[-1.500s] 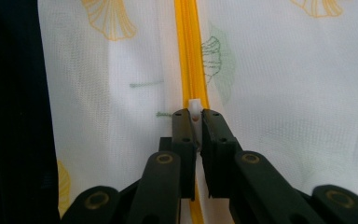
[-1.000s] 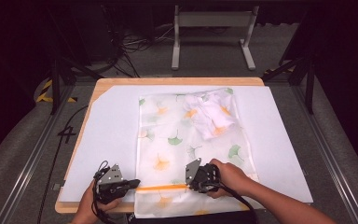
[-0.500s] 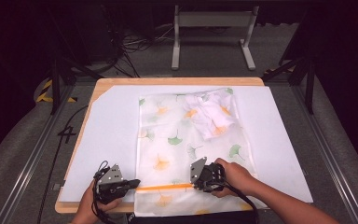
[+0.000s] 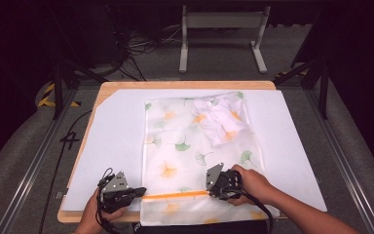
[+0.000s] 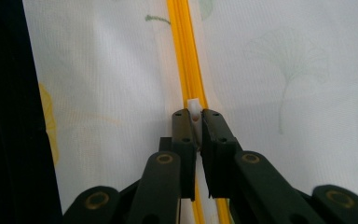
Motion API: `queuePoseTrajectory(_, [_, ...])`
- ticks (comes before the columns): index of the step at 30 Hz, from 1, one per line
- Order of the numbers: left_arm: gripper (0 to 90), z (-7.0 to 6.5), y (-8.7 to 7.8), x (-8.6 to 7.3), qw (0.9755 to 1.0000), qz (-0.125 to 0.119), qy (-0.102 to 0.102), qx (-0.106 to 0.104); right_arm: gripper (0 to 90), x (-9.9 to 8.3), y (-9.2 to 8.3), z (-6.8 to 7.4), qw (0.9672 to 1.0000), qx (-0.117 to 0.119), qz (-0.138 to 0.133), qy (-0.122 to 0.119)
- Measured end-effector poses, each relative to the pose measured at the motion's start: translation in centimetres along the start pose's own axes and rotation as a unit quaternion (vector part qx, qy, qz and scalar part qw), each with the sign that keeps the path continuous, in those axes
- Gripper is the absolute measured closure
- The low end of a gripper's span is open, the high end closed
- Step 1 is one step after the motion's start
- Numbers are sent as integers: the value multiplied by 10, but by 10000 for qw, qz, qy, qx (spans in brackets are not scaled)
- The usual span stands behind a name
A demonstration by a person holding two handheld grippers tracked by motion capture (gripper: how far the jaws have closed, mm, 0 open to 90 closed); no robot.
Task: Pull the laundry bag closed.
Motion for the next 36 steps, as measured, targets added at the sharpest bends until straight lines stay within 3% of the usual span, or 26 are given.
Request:
queuePoseTrajectory(13, [900,0,0,0,10000,-17,-6,-13,841,-16,-7,-6,9999,-36,8,156])
queuePoseTrajectory(29, [900,0,0,0,10000,-28,11,-24,841,-26,-14,-8,9998,-110,-18,166])
queuePoseTrajectory(35, [900,1,0,0,10000,-31,12,-41,842,-29,-15,-10,9997,-189,130,16])
queuePoseTrajectory(36, [900,1,0,0,10000,-32,12,-39,841,-31,-15,-9,9997,-171,160,96])
Point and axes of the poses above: each handheld gripper's, and its own axes: y roughly forward along the jaws, x roughly out of its top, z roughly to its left, the point moved 9 cm from there along y, roughly forward along the jaws, and after that the axes turned 11 degrees about -x, right-handed, at the moved point
